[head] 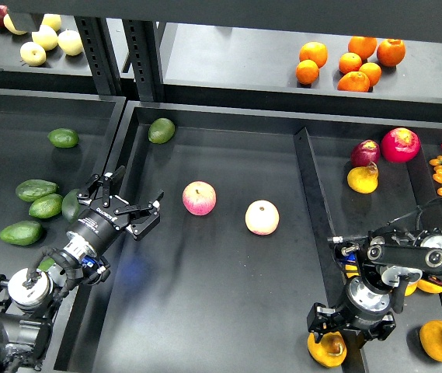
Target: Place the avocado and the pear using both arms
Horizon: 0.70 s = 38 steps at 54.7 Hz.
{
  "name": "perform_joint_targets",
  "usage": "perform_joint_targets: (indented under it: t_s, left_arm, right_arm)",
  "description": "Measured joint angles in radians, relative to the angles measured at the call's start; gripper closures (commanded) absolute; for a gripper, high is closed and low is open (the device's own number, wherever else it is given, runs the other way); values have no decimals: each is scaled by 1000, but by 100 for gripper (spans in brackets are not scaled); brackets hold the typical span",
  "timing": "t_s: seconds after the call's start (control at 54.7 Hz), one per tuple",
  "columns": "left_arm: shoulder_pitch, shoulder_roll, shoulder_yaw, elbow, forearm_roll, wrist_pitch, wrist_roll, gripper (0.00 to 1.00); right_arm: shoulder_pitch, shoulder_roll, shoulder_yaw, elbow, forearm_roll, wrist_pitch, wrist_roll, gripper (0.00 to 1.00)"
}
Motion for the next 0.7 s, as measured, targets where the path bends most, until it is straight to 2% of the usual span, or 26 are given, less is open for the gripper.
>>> perform_joint_targets:
  t_s: [0.128, 0.201, 0.457, 0.695]
  left_arm:
    - [0, 0, -3, -13, 0, 0, 0, 1]
    - [0, 0, -3, -18, 0, 0, 0, 1]
    - [1, 0, -8, -23, 0, 0, 0, 1]
    - [2, 0, -9, -26, 0, 0, 0, 1]
  right_arm:
    - [-5, 1, -5, 0, 29, 0, 0, 66]
    - [-11, 1, -6, 0, 44, 0, 0, 72]
    - [-14, -1, -11, -5, 79, 0, 0, 81]
    - [-9, -7, -11, -3, 126, 0, 0, 83]
